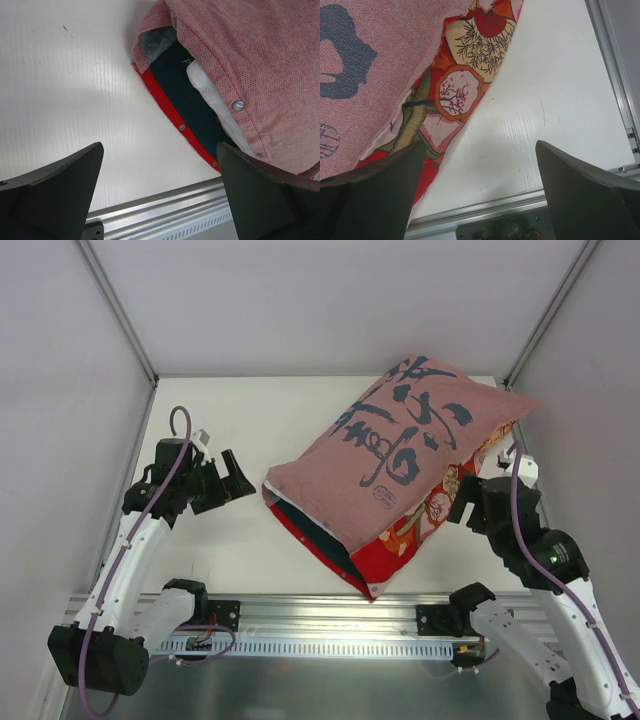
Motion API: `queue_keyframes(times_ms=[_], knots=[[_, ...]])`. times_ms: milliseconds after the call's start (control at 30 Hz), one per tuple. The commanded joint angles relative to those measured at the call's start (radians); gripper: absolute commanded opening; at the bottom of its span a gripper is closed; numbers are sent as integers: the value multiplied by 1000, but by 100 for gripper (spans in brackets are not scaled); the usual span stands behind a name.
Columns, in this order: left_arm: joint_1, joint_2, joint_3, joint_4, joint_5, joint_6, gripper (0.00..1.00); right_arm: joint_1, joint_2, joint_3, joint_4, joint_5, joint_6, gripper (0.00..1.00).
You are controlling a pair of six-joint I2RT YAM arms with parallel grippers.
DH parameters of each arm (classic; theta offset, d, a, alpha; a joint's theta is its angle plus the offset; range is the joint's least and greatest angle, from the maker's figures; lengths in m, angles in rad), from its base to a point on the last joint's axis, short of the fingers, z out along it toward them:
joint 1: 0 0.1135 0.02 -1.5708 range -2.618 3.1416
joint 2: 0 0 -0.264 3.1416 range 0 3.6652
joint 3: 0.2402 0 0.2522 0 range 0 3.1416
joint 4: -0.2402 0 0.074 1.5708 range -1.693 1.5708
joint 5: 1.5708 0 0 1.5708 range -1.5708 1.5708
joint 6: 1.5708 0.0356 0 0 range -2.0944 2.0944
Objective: Remove the pillowcase from the pillow
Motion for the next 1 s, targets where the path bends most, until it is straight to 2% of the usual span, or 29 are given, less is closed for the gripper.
queue_keyframes(times_ms=[0, 333, 467, 600, 700, 733, 800, 833, 867, 900, 933, 967], knots=[[5, -17, 5, 5, 32, -5, 99, -4, -26, -10, -8, 20, 8, 96], [-6, -27, -23, 2, 107, 4, 98, -4, -27, -9, -20, 0, 2, 96], [-84, -38, -50, 5, 92, -28, 95, -2, -18, 5, 1, -93, -29, 96], [-257, -14, -69, 13, 37, -106, 92, 22, 26, 25, 37, -201, -46, 96], [-322, -12, -90, 55, 28, -166, 91, 133, 74, 42, 72, -215, -11, 96], [-332, -12, -96, 69, 28, -180, 90, 235, 89, 48, 80, -190, 3, 96], [-348, -1, -106, 109, 31, -212, 88, 376, 171, 83, 87, -62, 43, 96], [-355, 3, -109, 114, 29, -218, 88, 529, 211, 101, 83, -3, 51, 96], [-354, 9, -109, 117, 28, -223, 88, 603, 257, 123, 69, 105, 57, 96], [-354, 15, -100, 116, 13, -214, 88, 662, 363, 178, 55, 147, 59, 96], [-353, 15, -95, 108, 6, -206, 88, 750, 418, 210, 37, 185, 59, 96], [-349, 11, -89, 97, -10, -198, 88, 786, 471, 244, 17, 242, 60, 96]])
